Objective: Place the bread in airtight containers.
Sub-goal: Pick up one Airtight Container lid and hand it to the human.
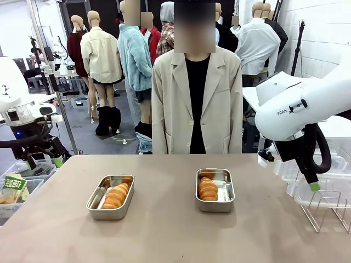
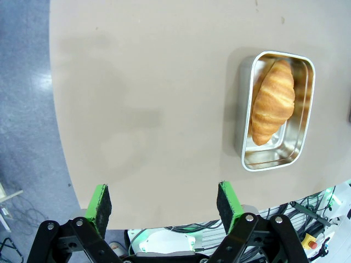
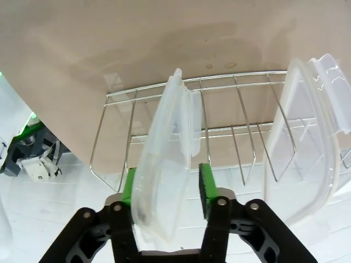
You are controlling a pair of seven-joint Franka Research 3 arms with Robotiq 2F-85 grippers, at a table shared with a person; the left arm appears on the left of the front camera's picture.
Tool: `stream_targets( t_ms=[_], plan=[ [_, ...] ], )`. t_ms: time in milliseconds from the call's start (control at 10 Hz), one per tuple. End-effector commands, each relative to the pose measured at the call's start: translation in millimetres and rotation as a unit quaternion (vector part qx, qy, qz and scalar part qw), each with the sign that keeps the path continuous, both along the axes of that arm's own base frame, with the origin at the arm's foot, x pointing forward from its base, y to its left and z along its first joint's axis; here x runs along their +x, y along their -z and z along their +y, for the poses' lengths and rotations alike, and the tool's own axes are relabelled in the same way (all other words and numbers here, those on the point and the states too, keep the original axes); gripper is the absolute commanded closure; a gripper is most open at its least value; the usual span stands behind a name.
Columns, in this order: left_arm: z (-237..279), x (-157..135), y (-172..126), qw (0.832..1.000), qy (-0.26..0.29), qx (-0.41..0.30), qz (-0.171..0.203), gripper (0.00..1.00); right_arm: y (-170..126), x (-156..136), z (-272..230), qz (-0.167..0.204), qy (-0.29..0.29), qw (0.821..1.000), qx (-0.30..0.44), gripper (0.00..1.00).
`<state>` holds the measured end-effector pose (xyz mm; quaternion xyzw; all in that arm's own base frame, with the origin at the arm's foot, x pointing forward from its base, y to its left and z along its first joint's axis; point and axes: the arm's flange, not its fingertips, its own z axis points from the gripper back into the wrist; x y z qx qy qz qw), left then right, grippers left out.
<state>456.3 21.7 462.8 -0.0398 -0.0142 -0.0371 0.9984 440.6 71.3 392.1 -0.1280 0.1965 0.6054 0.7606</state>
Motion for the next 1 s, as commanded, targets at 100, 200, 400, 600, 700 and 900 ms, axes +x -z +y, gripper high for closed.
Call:
stream_targets(
  t_ms=[100,200,400,600,700,900],
  plan=[
    [0.4,1.7,-1.9,1.000,0.000,0.004,0.000,0.00,1.1,-6.4,-1.5,-0.015,-0.005,1.000,-0.009,1.00],
    [0.4,1.7,-1.9,1.000,0.000,0.004,0.000,0.00,0.7,-6.8,-0.8,-0.013,-0.005,1.000,-0.010,1.00],
    [0.4,1.7,-1.9,1.000,0.000,0.004,0.000,0.00,-4.7,-9.8,0.8,-0.017,-0.007,1.000,-0.011,1.00],
    [0.4,1.7,-1.9,1.000,0.000,0.004,0.000,0.00,-12.4,-13.7,3.3,-0.024,-0.010,1.000,-0.011,1.00],
    [0.4,1.7,-1.9,1.000,0.000,0.004,0.000,0.00,-18.2,-17.0,4.1,-0.028,-0.011,1.000,-0.007,1.00],
    [0.4,1.7,-1.9,1.000,0.000,0.004,0.000,0.00,-33.1,-23.0,6.2,-0.037,-0.014,0.999,0.006,1.00]
  ],
)
